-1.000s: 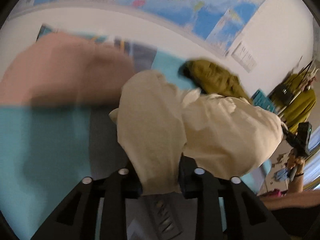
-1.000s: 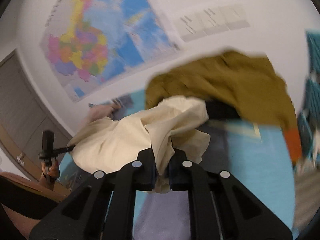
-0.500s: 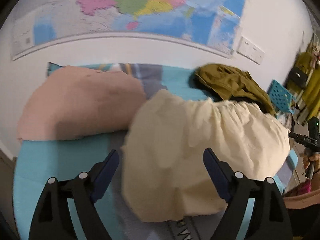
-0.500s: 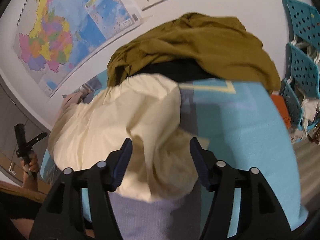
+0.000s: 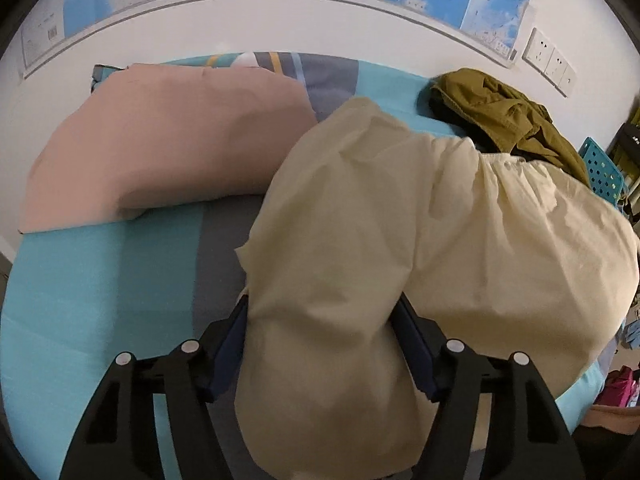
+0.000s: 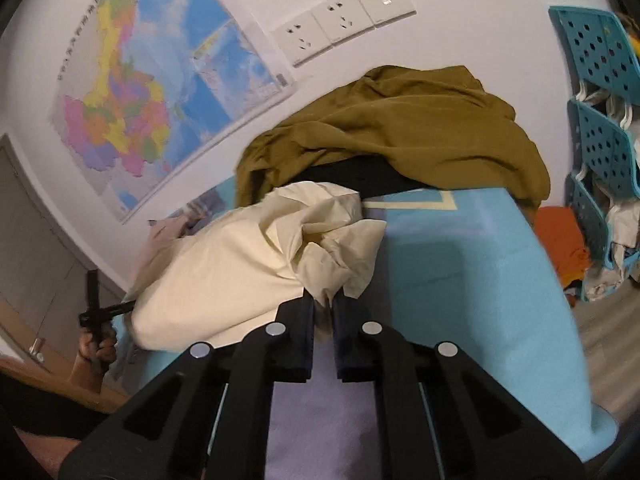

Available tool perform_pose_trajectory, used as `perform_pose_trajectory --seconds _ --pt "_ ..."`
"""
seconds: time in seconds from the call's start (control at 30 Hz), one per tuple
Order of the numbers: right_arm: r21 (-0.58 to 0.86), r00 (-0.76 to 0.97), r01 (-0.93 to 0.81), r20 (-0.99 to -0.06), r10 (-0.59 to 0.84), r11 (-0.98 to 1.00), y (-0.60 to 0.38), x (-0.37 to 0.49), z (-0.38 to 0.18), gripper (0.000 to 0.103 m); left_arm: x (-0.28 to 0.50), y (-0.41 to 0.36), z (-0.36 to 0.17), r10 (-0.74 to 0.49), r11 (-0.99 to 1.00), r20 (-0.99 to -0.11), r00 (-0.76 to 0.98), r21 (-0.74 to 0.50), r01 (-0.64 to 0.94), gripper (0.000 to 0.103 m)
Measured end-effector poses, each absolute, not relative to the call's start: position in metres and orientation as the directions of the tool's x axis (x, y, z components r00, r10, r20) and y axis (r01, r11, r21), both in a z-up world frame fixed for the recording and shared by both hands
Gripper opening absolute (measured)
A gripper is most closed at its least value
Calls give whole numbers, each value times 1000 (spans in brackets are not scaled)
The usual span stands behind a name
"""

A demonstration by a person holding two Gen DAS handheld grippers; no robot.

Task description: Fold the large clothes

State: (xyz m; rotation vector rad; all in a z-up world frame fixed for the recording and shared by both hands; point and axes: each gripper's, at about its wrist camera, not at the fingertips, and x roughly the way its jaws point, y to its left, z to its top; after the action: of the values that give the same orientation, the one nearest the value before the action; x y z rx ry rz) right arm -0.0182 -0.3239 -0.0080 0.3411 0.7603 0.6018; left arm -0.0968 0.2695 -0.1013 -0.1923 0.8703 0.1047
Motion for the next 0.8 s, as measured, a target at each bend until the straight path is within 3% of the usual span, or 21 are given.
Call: perform_pose_trajectory --seconds 0.1,0.13,0.17,0.27,0.4,0.47,0.6,0.67,0.73,0.77,0.8 --pt "479 480 -289 -677 558 829 -322 6 -43 25 -95 263 -101 48 979 -768 639 -92 -184 69" --pt "443 494 -270 -698 518 855 -322 5 -41 40 -96 262 -99 55 979 -767 640 -84 -185 69" --pt "425 517 -262 -696 498 867 -323 2 -34 48 -97 262 -97 60 979 -768 638 -81 -189 68" --pt "389 613 -293 -625 483 874 -320 -13 3 48 -107 259 -76 37 983 -721 692 -98 -155 66" --pt "337 636 -417 -555 536 844 -285 -27 34 50 -114 244 -52 -38 989 -667 744 -130 -67 71" --pt "306 572 -524 -565 594 795 -243 -30 36 51 -107 227 -52 -52 995 -676 735 -102 -23 74" --pt "240 493 -616 -625 606 750 -175 -18 17 64 -89 199 -68 -50 999 -713 699 -43 29 79" --pt "161 496 -633 -667 556 757 -147 -8 4 63 -78 192 -78 -45 999 -735 676 -23 41 80" --pt "138 496 -623 -692 525 770 -134 4 -8 42 -72 189 -86 -1 999 -742 670 21 24 81" --pt "130 500 -609 -703 506 783 -129 10 -14 19 -67 189 -88 22 999 -748 663 36 8 81" --pt "122 500 -604 -712 494 788 -124 17 -16 12 -63 191 -90 43 999 -748 663 49 -10 79"
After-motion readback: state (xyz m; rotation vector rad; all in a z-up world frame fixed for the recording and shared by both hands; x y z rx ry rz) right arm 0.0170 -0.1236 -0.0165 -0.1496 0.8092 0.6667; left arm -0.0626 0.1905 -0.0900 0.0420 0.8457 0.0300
